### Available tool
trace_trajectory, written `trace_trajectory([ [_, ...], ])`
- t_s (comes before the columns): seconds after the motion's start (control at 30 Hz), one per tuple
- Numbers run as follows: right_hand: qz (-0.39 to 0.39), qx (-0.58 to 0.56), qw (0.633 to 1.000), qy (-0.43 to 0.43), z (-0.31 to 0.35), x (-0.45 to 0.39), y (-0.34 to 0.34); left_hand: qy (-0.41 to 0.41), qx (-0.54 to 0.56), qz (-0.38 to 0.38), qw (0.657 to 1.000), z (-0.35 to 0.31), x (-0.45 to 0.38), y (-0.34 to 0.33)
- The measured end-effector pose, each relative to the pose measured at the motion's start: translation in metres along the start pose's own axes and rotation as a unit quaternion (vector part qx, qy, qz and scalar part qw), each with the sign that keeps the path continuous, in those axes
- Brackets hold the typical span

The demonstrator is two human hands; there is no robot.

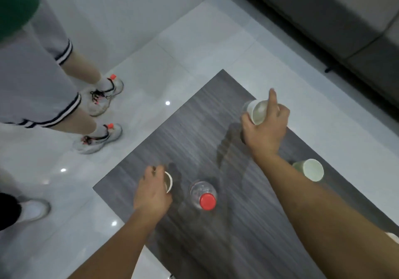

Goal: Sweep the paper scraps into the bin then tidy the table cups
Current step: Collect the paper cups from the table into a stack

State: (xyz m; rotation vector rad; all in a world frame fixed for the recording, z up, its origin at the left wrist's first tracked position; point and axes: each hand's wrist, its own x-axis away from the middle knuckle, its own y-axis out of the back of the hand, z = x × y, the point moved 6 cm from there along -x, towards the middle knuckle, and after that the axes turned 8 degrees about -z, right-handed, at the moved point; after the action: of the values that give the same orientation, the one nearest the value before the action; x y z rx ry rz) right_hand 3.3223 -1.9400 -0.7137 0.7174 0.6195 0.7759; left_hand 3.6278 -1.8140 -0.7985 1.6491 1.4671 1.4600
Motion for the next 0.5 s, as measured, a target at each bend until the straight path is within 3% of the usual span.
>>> trace_trajectory([
  [0.1,-0.036,0.063,0.996,-0.055,-0.037,-0.018,0.033,0.015,0.000,-0.010,1.000,-0.003,0.017,-0.005],
  [0.17,0.042,0.115,0.992,-0.038,-0.056,-0.012,0.027,0.022,0.007,-0.031,0.999,-0.003,0.030,-0.009],
  [0.27,0.164,0.105,0.980,-0.028,-0.084,0.014,0.008,0.029,0.000,-0.043,0.999,-0.002,0.051,-0.019],
  [0.43,0.180,0.049,0.981,-0.059,-0.105,0.040,0.015,0.018,0.022,-0.006,1.000,-0.011,0.102,-0.043],
  [0.5,0.153,0.039,0.986,-0.057,-0.109,0.047,0.038,0.023,0.023,0.025,0.999,-0.023,0.127,-0.053],
])
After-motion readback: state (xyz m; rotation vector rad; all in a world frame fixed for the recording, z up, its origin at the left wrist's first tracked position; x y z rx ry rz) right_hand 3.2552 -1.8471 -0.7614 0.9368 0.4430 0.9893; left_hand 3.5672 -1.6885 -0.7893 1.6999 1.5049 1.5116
